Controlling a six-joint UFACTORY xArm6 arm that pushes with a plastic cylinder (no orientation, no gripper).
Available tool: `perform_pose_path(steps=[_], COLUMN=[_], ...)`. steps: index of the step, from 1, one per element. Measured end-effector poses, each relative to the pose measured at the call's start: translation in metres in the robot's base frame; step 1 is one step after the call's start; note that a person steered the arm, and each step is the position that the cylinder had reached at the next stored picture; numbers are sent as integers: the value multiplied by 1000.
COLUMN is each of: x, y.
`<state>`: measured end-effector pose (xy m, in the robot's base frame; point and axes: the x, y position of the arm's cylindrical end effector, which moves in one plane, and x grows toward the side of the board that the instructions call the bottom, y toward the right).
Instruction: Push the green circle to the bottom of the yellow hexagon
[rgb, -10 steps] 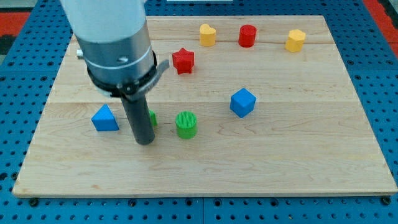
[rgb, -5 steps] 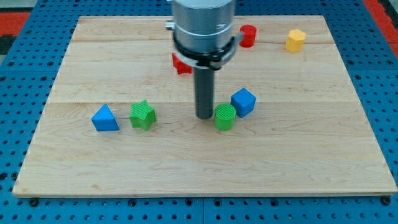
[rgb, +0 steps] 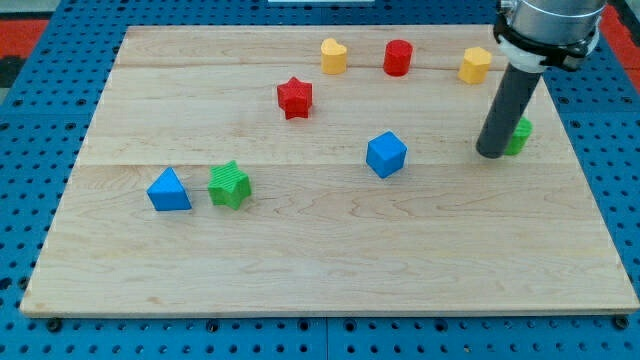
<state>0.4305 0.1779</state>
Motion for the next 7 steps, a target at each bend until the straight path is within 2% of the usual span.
perform_pose_path(steps=[1, 2, 4, 5, 6, 7], x=[15, 13, -62, -36, -25, -17], y=[-13, 36, 13, 24, 10, 60])
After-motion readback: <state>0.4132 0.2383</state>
